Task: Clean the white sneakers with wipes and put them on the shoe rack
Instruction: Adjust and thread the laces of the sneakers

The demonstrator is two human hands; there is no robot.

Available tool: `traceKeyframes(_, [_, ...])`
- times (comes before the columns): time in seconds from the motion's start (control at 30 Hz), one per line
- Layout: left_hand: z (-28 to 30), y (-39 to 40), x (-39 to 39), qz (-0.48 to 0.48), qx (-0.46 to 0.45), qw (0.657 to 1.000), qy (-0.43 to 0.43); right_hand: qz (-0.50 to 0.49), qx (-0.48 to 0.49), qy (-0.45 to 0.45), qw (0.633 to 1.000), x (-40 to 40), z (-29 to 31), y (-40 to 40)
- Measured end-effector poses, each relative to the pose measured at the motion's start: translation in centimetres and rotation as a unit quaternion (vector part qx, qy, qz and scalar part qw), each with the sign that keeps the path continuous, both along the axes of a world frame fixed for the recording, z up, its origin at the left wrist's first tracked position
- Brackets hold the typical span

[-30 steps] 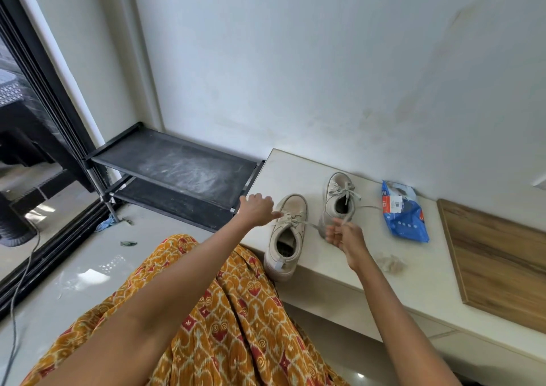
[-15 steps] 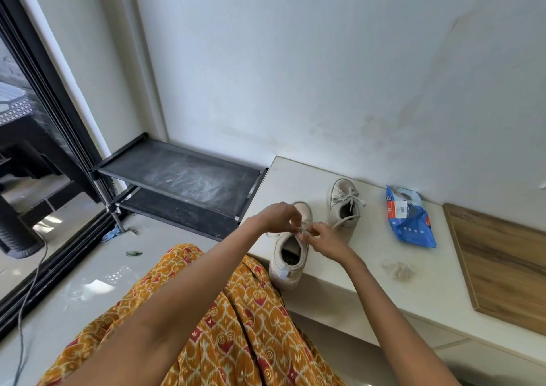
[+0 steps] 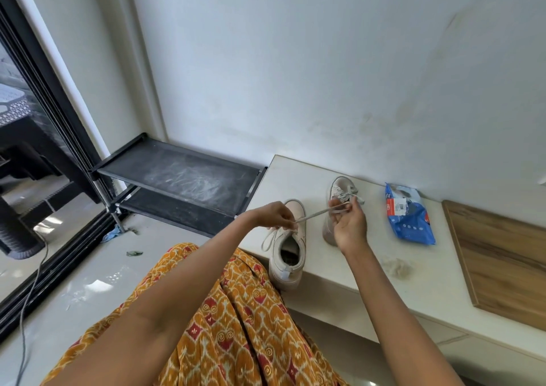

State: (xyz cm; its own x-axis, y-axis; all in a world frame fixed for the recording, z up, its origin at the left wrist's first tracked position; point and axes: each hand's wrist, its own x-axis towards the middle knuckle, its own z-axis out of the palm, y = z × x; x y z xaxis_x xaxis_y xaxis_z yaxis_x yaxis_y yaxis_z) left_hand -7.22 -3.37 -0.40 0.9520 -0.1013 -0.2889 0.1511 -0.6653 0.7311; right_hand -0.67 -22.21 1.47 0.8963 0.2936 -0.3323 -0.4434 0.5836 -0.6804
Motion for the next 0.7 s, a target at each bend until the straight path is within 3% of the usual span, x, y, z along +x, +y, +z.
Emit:
traceKeyframes(0.13, [-0.5, -0.3, 0.3, 0.001, -0.007, 0.999, 0.036, -0.027, 0.027, -0.034, 0.999, 0.5, 1.2, 0.0])
traceKeyframes(0.23, [-0.8, -0.4, 0.4, 0.003, -0.010, 0.999, 0.049, 0.013, -0.051, -0.114, 0.992, -0.8, 1.7, 0.1])
traceKeyframes(0.3, [-0.8, -0.3, 0.4, 0.003, -0.011, 0.998, 0.054, 0.101, -0.164, -0.213, 0.958, -1.4, 1.6, -0.1])
traceKeyframes(0.33, [-0.9, -0.3, 0.4, 0.003, -0.012, 0.998, 0.056, 0.169, -0.251, -0.279, 0.911, -1.5, 1.4, -0.4])
traceKeyframes(0.37, [-0.9, -0.3, 0.4, 0.003, -0.011, 0.998, 0.059, 0.244, -0.349, -0.349, 0.835, -1.6, 1.2, -0.6])
traceKeyframes(0.43, [-0.8, -0.3, 0.6, 0.004, -0.008, 0.998, 0.070, 0.368, -0.490, -0.454, 0.647, -1.5, 0.4, -0.8])
traceKeyframes(0.47, [-0.8, -0.3, 0.7, 0.005, -0.008, 0.997, 0.076, 0.399, -0.519, -0.476, 0.587, -1.5, -0.1, -0.8])
traceKeyframes(0.5, [-0.7, -0.3, 0.8, 0.006, -0.009, 0.997, 0.082, 0.409, -0.530, -0.484, 0.564, -1.5, -0.2, -0.8])
traceKeyframes(0.63, [-0.5, -0.2, 0.6, 0.025, -0.033, 0.995, 0.093, 0.363, -0.552, -0.496, 0.563, -1.9, -0.6, -0.4])
traceKeyframes(0.7, [-0.5, -0.2, 0.5, 0.036, -0.047, 0.994, 0.095, 0.340, -0.555, -0.482, 0.586, -1.9, -1.2, -0.3])
